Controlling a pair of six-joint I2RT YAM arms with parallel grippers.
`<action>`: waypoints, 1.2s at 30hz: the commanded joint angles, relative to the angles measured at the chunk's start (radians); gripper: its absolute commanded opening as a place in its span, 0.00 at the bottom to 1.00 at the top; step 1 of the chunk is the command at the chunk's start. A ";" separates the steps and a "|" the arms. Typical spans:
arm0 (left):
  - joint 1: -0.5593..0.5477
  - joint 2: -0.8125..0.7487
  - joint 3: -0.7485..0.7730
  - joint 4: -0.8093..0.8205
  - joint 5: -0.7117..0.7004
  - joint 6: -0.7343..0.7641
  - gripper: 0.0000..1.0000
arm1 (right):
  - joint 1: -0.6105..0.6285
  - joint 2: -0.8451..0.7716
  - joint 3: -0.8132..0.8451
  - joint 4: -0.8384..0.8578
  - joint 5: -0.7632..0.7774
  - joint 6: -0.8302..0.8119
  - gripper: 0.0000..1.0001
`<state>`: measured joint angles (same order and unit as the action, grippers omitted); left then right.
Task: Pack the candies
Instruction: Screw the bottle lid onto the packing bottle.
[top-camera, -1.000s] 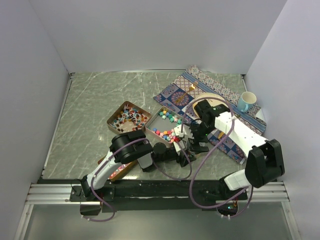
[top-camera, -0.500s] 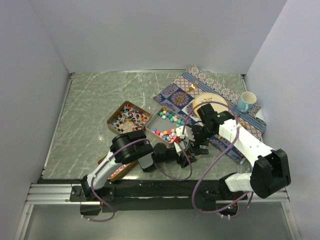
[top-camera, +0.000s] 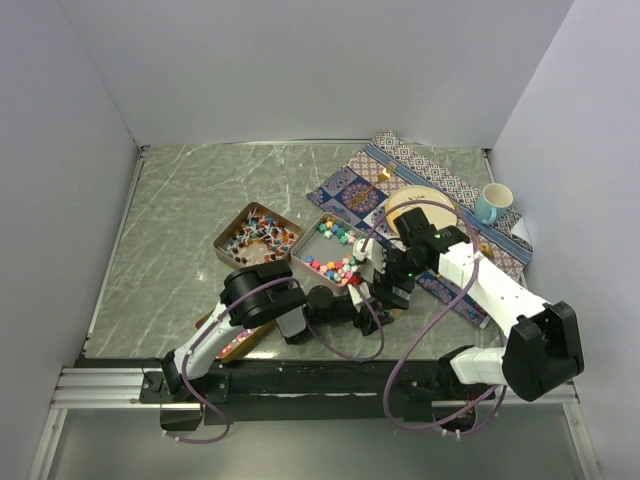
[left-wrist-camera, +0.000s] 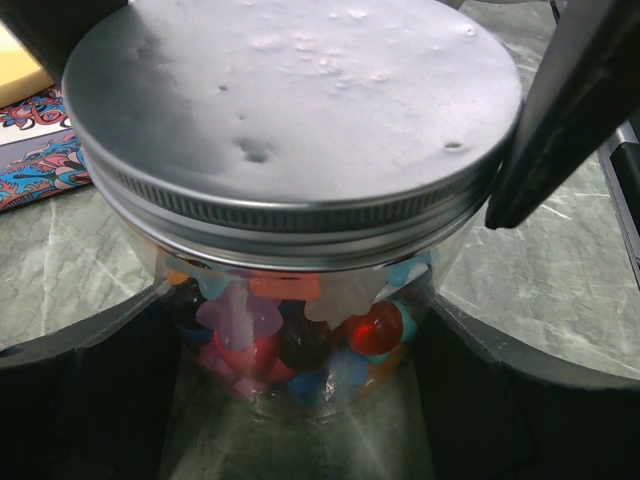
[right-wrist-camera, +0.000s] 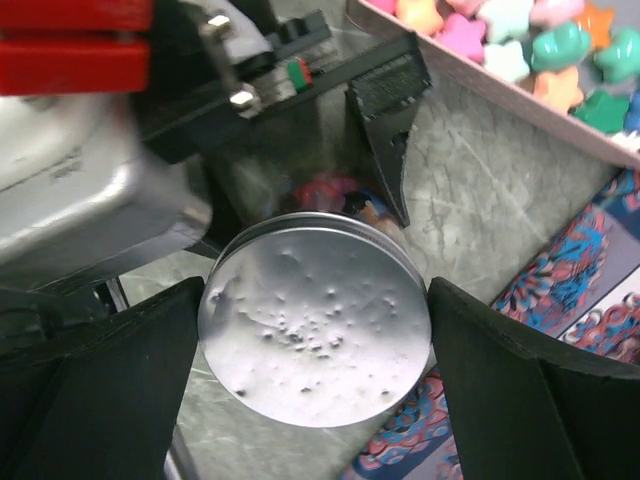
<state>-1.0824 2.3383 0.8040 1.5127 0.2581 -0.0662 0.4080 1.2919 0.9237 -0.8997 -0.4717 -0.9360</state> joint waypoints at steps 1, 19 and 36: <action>0.038 0.096 -0.069 -0.043 -0.160 -0.104 0.56 | -0.041 -0.011 -0.074 -0.185 0.101 0.174 1.00; 0.061 -0.059 -0.221 -0.088 0.004 -0.008 0.96 | -0.321 -0.060 0.260 -0.247 -0.108 -0.037 1.00; -0.010 -0.062 -0.209 -0.129 -0.054 0.023 0.96 | 0.009 -0.033 0.040 0.038 -0.148 0.201 0.08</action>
<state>-1.0695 2.2280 0.6449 1.5112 0.2008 -0.0288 0.3916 1.2289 0.9810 -0.9272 -0.6273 -0.7425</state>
